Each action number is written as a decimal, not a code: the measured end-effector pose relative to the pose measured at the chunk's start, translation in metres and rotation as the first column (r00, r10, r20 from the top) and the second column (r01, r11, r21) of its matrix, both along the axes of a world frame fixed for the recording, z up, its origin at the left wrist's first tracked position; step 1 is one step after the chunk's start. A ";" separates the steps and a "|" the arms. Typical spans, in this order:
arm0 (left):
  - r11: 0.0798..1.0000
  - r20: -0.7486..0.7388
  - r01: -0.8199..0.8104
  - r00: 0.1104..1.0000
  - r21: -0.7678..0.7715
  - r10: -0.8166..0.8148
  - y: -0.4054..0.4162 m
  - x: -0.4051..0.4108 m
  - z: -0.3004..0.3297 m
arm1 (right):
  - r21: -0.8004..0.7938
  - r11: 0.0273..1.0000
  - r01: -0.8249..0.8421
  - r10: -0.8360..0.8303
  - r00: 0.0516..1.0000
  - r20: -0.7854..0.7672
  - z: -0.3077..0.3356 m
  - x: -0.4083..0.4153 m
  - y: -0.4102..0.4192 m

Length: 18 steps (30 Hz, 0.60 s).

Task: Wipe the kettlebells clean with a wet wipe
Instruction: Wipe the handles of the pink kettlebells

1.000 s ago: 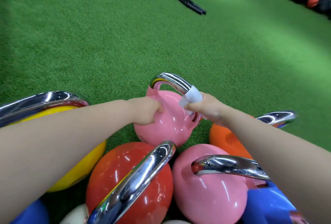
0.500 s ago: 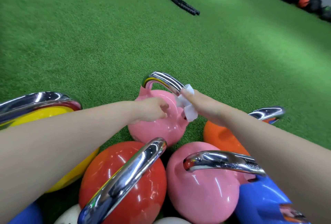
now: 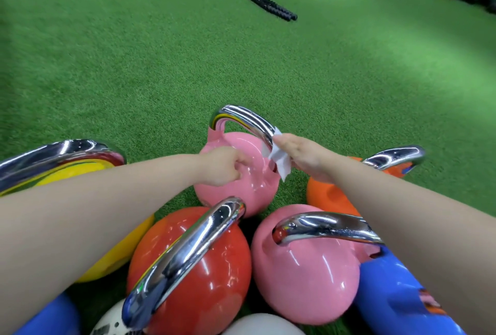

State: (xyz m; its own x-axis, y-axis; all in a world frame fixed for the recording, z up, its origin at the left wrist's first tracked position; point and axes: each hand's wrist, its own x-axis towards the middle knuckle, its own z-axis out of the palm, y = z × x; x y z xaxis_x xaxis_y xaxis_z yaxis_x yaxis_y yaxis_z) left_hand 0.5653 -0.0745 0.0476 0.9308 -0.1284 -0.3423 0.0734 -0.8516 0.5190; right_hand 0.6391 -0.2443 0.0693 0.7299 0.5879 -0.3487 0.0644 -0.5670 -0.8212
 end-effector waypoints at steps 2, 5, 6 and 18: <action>1.000 0.024 0.004 1.000 0.021 -0.004 0.000 0.001 0.000 | -0.005 1.000 0.007 -0.007 0.998 -0.061 -0.005 0.003 -0.008; 0.996 0.070 0.049 0.996 0.073 -0.054 0.000 -0.001 -0.003 | -0.038 0.999 0.010 -0.013 0.997 -0.071 -0.011 0.005 -0.015; 0.989 0.090 0.084 0.991 0.122 -0.095 0.000 -0.001 -0.004 | -0.070 0.997 0.010 -0.013 0.999 -0.048 -0.009 0.005 -0.015; 0.888 0.136 0.248 0.937 0.387 -0.321 0.003 0.005 -0.011 | -0.247 0.960 -0.132 0.146 0.988 0.040 -0.005 0.019 -0.009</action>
State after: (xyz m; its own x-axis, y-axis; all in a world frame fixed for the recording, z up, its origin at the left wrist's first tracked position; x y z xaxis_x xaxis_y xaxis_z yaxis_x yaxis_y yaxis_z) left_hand 0.5704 -0.0716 0.0368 0.9243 -0.3003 -0.2355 -0.2697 -0.9506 0.1534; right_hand 0.6585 -0.2530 0.0639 0.6701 0.5878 -0.4532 0.1997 -0.7309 -0.6526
